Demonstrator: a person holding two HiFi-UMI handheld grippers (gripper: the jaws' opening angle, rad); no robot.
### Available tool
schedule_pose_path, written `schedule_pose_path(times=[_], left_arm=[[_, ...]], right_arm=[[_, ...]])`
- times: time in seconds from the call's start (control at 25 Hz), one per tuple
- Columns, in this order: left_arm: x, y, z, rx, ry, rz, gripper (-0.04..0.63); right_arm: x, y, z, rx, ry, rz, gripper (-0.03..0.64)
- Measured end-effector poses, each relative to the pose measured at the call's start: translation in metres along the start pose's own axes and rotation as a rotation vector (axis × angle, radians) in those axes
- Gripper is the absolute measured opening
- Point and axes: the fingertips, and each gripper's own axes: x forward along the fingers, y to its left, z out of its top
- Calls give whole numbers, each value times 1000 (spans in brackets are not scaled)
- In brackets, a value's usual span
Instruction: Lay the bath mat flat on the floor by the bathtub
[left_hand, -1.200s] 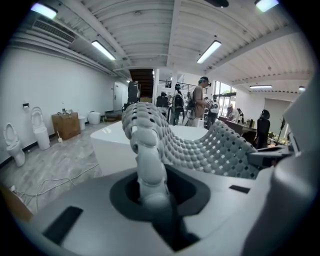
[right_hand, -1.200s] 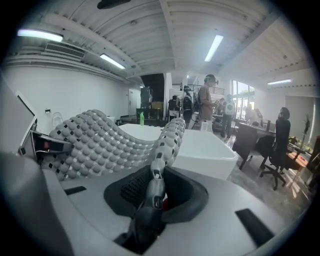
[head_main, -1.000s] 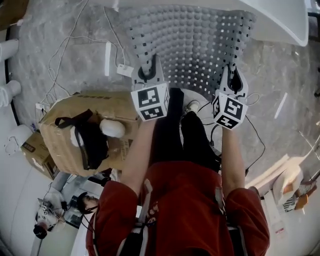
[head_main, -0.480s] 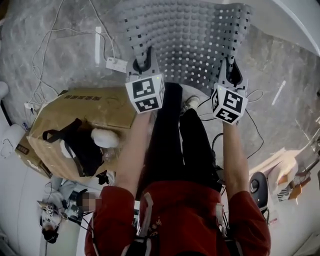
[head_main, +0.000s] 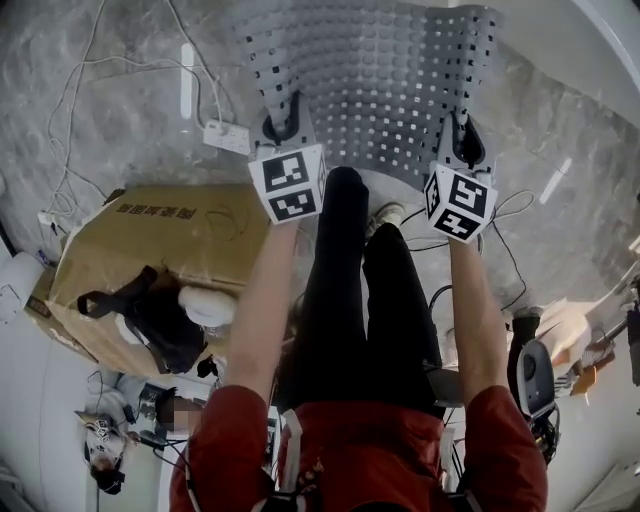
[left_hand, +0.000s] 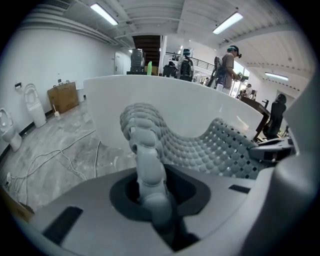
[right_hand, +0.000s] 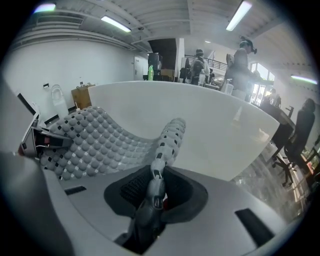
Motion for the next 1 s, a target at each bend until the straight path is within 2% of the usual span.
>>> schedule_pose_path(times=[0.32, 0.72, 1.0], left_arm=[[61, 24, -15, 38, 31, -3, 69], [143, 24, -40, 82, 55, 5, 69], [200, 22, -68, 105, 71, 13, 71]], right_arm=[[66, 9, -20, 18, 36, -11, 87], [144, -9, -66, 56, 86, -25, 91], [196, -17, -99, 45, 105, -28, 94]])
